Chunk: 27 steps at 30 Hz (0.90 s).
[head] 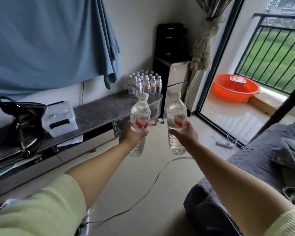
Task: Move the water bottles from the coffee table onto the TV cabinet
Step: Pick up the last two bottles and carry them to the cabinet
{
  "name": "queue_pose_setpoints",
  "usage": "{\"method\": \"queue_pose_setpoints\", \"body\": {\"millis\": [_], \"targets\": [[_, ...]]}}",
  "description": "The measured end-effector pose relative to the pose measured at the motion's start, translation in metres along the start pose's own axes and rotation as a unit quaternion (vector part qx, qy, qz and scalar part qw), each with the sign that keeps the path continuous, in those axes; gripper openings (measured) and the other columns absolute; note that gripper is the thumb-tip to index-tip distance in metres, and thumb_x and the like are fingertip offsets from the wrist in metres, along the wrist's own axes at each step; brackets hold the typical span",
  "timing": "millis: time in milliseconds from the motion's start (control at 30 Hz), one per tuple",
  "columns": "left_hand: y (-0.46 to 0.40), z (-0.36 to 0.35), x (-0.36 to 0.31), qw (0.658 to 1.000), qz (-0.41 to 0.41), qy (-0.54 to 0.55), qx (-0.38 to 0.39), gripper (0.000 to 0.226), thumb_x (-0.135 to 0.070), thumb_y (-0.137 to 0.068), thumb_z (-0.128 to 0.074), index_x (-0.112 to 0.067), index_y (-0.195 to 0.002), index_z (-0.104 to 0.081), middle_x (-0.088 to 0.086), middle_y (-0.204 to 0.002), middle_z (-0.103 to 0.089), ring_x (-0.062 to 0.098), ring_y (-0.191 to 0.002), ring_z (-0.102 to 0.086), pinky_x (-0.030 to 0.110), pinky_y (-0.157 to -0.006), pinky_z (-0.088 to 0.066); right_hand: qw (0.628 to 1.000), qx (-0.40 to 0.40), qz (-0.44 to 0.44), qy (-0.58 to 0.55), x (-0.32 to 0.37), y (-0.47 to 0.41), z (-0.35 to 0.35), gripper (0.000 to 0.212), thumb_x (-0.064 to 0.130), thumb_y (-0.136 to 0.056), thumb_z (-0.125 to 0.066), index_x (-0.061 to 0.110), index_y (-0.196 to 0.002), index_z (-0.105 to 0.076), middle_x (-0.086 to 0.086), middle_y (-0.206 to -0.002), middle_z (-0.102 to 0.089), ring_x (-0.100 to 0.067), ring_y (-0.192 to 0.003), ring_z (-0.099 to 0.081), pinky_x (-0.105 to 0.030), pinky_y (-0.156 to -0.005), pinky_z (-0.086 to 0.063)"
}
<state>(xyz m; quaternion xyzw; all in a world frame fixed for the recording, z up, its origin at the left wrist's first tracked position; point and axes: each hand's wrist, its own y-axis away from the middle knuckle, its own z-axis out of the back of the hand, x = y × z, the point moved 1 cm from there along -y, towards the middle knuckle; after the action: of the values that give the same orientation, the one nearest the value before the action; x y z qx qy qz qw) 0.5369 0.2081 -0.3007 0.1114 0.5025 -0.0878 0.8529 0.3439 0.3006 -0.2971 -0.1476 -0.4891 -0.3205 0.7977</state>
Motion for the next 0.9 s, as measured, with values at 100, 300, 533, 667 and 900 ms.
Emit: {"method": "queue_pose_setpoints", "body": {"millis": [100,300,533,667,900], "targets": [[-0.036,-0.003,-0.005,1.0,0.002,0.021,0.005,0.031,-0.028,-0.074,-0.077,-0.021,-0.1,-0.061,-0.005,-0.091,-0.066,0.015,-0.082,-0.062,0.022,-0.07,-0.042,1.0,-0.005,-0.01,0.005,0.003,-0.034,-0.012,0.056,0.035,-0.069,-0.08,0.018,-0.116,-0.055,-0.003,-0.107,-0.069,-0.024,-0.099,-0.065,-0.04,-0.091,-0.052],[-0.114,-0.028,-0.017,0.999,-0.012,0.027,0.036,0.023,-0.019,-0.075,-0.078,-0.027,-0.08,-0.057,-0.003,-0.087,-0.064,0.017,-0.083,-0.062,0.022,-0.074,-0.043,0.999,-0.009,-0.031,-0.001,0.005,-0.115,-0.028,0.053,0.03,-0.071,-0.08,0.018,-0.116,-0.055,-0.003,-0.107,-0.068,-0.024,-0.099,-0.064,-0.036,-0.09,-0.051],[-0.243,-0.079,-0.039,0.997,0.008,0.072,0.019,0.053,-0.01,-0.073,-0.081,0.001,-0.118,-0.055,0.012,-0.108,-0.067,0.02,-0.092,-0.062,0.005,-0.05,-0.041,1.0,0.005,-0.015,-0.008,0.015,-0.25,-0.03,0.051,0.029,-0.072,-0.079,0.017,-0.113,-0.052,-0.002,-0.103,-0.066,-0.024,-0.097,-0.063,-0.039,-0.089,-0.052],[-0.318,-0.103,-0.054,0.998,0.032,0.06,-0.001,0.059,-0.038,-0.064,-0.084,-0.008,-0.108,-0.06,0.004,-0.096,-0.069,0.024,-0.089,-0.068,0.024,-0.068,-0.051,1.0,0.028,-0.003,-0.012,0.026,-0.325,-0.02,0.052,0.024,-0.071,-0.081,0.015,-0.112,-0.052,-0.001,-0.099,-0.065,-0.021,-0.091,-0.063,-0.031,-0.077,-0.049],[-0.416,-0.136,-0.077,0.995,0.047,0.083,-0.009,0.04,-0.029,-0.066,-0.085,-0.018,-0.095,-0.06,-0.003,-0.09,-0.067,0.02,-0.089,-0.067,0.03,-0.081,-0.05,0.999,0.017,-0.021,-0.02,0.028,-0.438,-0.018,0.053,0.027,-0.068,-0.083,0.016,-0.112,-0.055,-0.004,-0.101,-0.069,-0.023,-0.093,-0.066,-0.039,-0.087,-0.054]]}}
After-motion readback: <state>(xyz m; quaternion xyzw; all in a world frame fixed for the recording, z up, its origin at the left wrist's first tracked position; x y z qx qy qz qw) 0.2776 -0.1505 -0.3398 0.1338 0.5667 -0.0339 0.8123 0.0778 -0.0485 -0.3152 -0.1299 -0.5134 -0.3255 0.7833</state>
